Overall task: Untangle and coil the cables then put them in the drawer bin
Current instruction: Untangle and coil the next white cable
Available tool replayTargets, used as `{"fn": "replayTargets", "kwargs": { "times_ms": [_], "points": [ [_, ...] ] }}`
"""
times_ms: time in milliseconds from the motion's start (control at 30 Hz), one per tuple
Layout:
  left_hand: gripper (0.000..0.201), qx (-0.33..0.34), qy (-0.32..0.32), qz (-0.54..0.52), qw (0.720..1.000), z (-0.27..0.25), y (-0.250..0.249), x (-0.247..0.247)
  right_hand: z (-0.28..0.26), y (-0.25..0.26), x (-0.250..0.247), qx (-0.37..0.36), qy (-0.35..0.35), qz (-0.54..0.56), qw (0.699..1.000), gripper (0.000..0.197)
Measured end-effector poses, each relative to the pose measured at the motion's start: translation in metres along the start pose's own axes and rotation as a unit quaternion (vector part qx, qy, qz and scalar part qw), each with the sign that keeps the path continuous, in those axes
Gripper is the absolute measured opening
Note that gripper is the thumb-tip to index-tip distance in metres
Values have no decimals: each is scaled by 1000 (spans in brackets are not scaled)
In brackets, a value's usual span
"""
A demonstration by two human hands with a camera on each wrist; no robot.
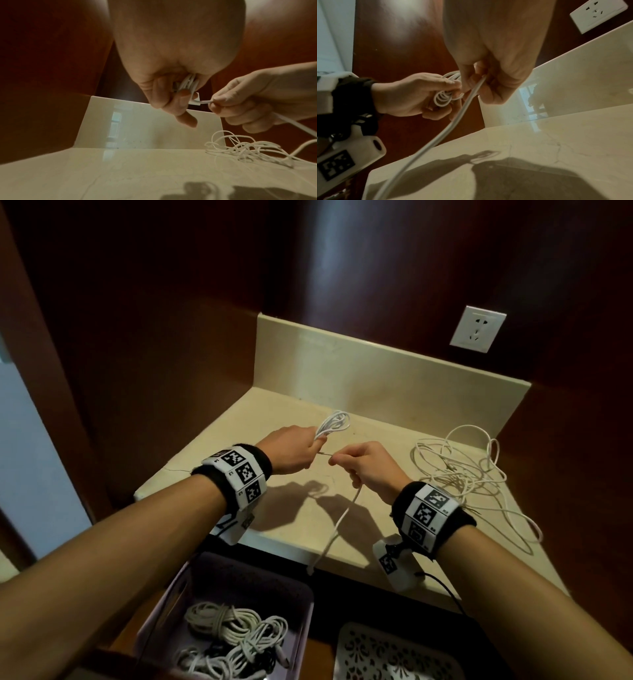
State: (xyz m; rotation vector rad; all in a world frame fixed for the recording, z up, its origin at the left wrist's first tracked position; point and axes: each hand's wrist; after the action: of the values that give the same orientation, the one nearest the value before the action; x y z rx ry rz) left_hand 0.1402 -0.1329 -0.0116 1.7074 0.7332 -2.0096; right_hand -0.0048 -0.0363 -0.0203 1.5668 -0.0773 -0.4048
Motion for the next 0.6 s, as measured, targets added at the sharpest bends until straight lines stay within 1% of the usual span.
{"fn": "replayTargets", "kwargs": {
  "times_ms": [67, 133, 233, 300, 400, 500, 600],
  "points": [
    [37, -8, 4, 46, 999, 4, 1, 3, -2, 1, -1, 11, -8, 11, 1000, 14],
    [39, -15, -2, 63, 998, 6, 1, 5, -3, 0, -1, 20, -15, 45, 999, 13],
    [39, -31, -17, 24, 999, 8, 2, 4, -6, 0, 3, 26, -17, 91, 995, 10],
    [37, -40, -25, 14, 999, 9, 4, 4, -9, -2, 6, 38, -2, 98, 994, 13],
    [32, -47, -17, 39, 998, 4, 7, 4, -16, -2, 13, 64, 39, 85, 994, 15],
    [33, -48, 13, 81, 995, -3, 9, 5, -20, 0, 18, 78, 71, 49, 993, 17],
    [36, -36, 38, 128, 990, -10, 10, 7, -19, 4, 15, 55, 54, -47, 996, 16]
  ]
}}
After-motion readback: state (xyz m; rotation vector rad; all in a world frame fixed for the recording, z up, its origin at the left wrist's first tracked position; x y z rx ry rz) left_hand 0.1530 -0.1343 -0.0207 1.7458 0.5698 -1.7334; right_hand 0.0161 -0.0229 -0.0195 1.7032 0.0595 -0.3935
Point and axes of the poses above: each hand's wrist, its own z-axis towards the middle knuckle, its own x-axis out of the palm, y = z × x, and after that the axes turned 15 degrees about z, right-handed
